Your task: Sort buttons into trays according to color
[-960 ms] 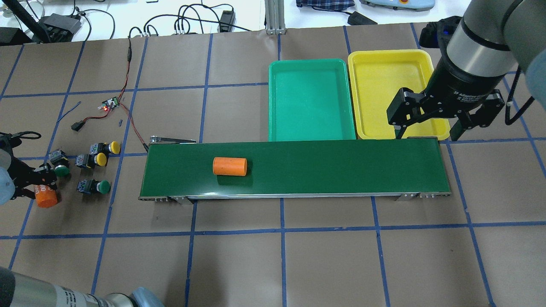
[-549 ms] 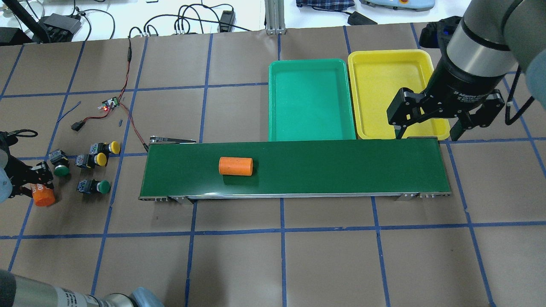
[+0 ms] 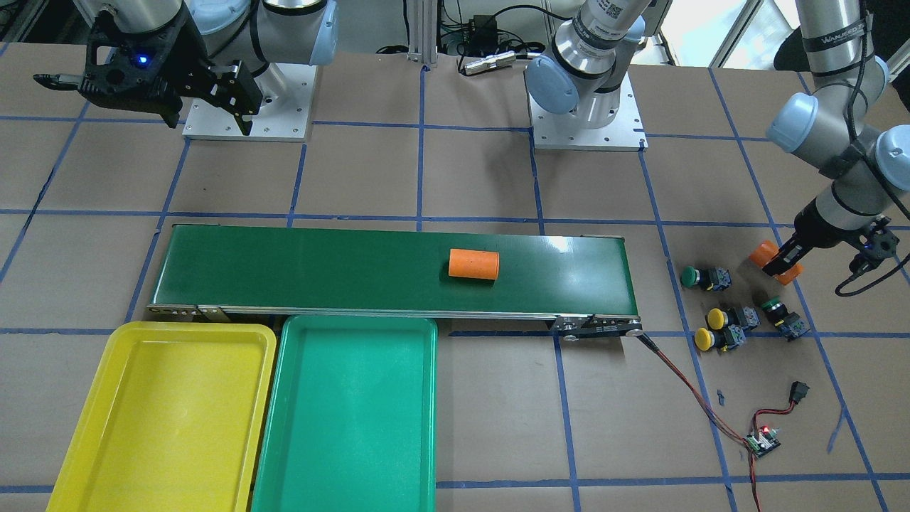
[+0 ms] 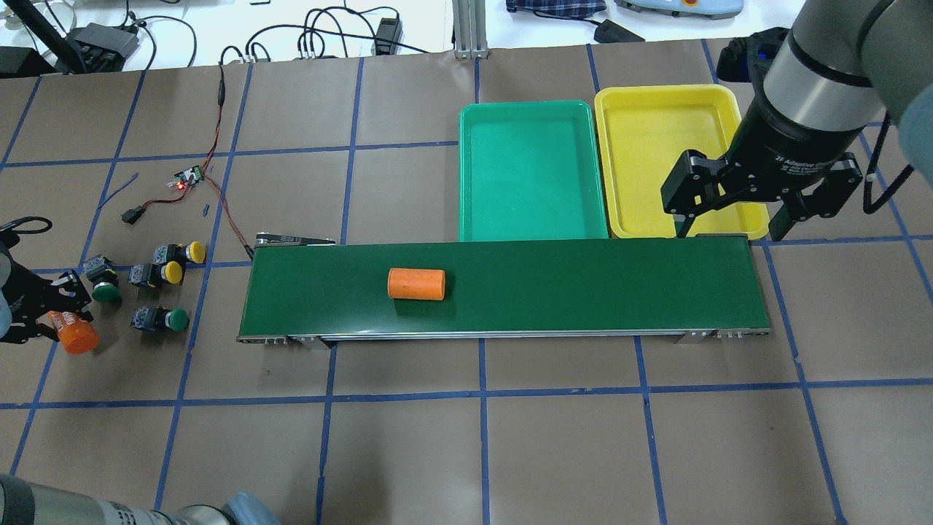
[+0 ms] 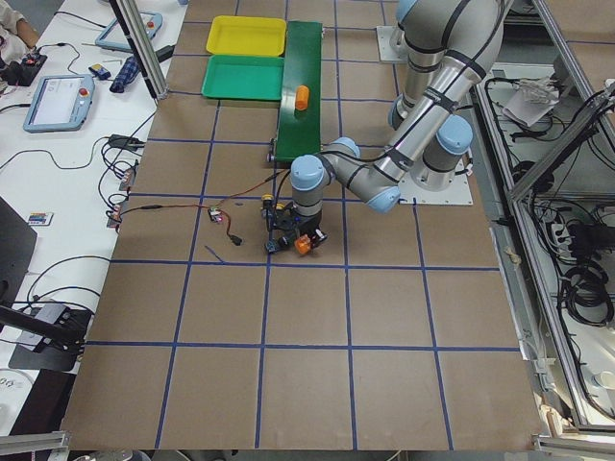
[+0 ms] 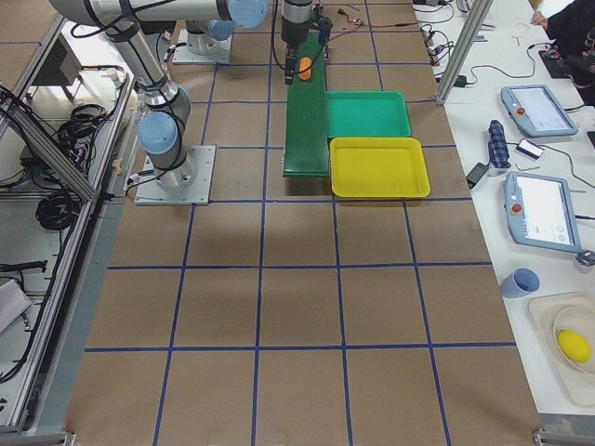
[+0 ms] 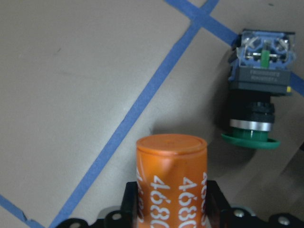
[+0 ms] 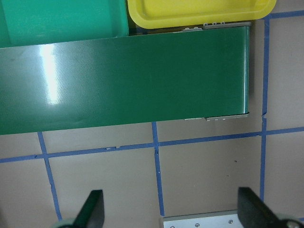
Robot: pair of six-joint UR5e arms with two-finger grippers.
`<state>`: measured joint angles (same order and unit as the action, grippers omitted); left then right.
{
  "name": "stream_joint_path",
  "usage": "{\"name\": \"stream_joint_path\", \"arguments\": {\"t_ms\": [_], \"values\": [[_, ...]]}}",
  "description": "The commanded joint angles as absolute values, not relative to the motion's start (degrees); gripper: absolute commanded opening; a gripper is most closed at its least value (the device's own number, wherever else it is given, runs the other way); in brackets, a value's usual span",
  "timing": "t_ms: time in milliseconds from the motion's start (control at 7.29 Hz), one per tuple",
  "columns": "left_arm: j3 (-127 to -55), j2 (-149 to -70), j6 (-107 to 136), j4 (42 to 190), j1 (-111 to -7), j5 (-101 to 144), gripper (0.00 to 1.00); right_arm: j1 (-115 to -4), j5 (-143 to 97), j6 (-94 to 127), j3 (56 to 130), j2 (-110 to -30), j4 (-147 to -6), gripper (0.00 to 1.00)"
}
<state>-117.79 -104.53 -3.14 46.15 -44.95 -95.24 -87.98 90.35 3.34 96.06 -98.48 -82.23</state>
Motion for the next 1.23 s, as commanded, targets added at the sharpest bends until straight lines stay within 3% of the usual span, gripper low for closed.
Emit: {"name": "stream_joint_path", "arguments": {"t_ms": [0,1097], "values": [[-117.86,-101.79,4.1,50.08,-46.83,-95.18,0.42,-87.98,90.35,3.34,96.06,-98.53,-82.18,1.0],[-117.77,-94.75,36.43,58.89,-61.77,-93.61,0.42,-87.98,90.35,3.34,96.06,-98.44,-82.27,1.0]]}}
